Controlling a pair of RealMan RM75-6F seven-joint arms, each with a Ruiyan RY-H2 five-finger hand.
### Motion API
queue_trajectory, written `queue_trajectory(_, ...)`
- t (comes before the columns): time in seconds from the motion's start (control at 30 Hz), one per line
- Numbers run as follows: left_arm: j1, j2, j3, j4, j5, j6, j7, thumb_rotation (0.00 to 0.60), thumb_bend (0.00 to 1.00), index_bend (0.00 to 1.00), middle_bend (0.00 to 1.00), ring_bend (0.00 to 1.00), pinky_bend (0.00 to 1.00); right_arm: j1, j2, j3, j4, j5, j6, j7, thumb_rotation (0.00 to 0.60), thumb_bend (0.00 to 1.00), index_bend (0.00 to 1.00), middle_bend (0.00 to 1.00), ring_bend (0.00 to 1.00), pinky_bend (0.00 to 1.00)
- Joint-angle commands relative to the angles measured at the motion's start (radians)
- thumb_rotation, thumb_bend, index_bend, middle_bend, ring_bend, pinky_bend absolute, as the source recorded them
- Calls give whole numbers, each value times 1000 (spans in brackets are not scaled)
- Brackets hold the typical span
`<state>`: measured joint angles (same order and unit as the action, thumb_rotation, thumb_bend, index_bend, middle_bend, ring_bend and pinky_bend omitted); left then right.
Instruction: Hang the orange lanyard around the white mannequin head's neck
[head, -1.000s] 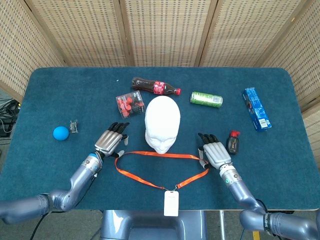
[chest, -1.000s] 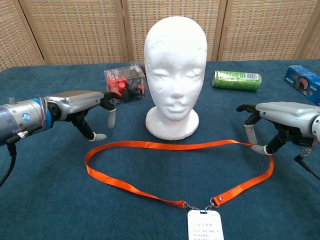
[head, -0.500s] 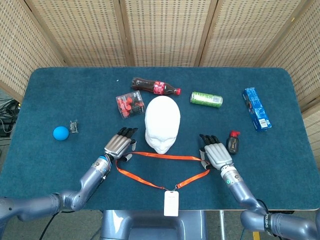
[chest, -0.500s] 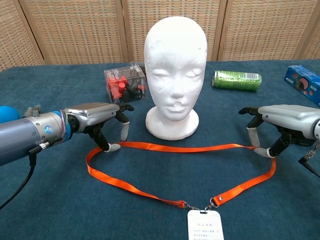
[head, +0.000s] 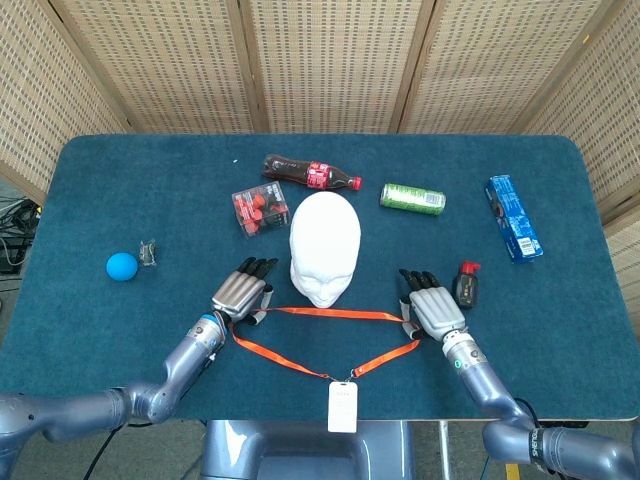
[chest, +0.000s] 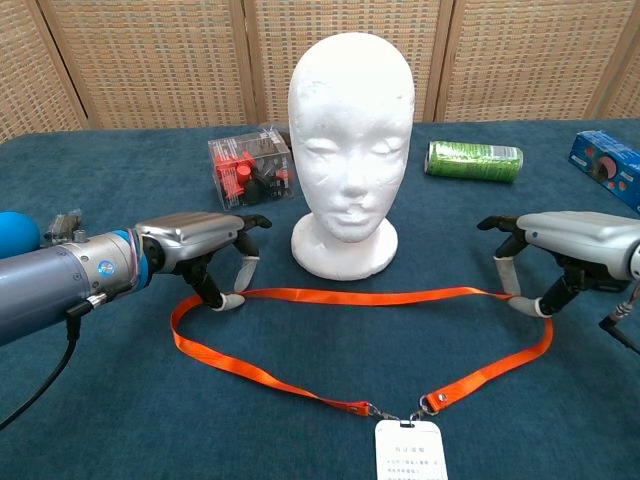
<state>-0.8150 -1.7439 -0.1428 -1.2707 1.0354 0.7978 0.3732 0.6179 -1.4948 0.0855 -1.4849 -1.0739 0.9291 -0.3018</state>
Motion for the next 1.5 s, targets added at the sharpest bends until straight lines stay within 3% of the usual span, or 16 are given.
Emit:
queue_trajectory(0.03,0,0,1,0,4,3,-3,600,367,652,0,0,0,-2,3,-2,-3,-9,3,1,600,637,718,40,0,0)
queue_trajectory(0.27,4,5,9,0,33,12,-28,600,394,696,0,0,0,-8,13,-7,-26,-43,21,2,600,638,722,47,0,0)
queue_trajectory(0.77,67,96,95,-36,315,159,-192,600,451,714,0,0,0,-56,63,-56,-72,-197,92,55,600,639,729,63,0,0)
queue_trajectory(1.13,101,198,151,-82,546,342,-271,600,486,737,0,0,0,-94,116,-102,-125,-371,189,91,600,639,730,79,0,0)
queue_trajectory(1.3,109,229,144,-104,614,427,-327,600,509,742,0,0,0,-105,142,-95,-150,-450,256,135,600,639,732,87,0,0)
queue_trajectory(1.5,111,237,102,-96,652,522,-450,600,512,742,0,0,0,-110,194,-46,-228,-473,315,210,600,639,731,95,0,0)
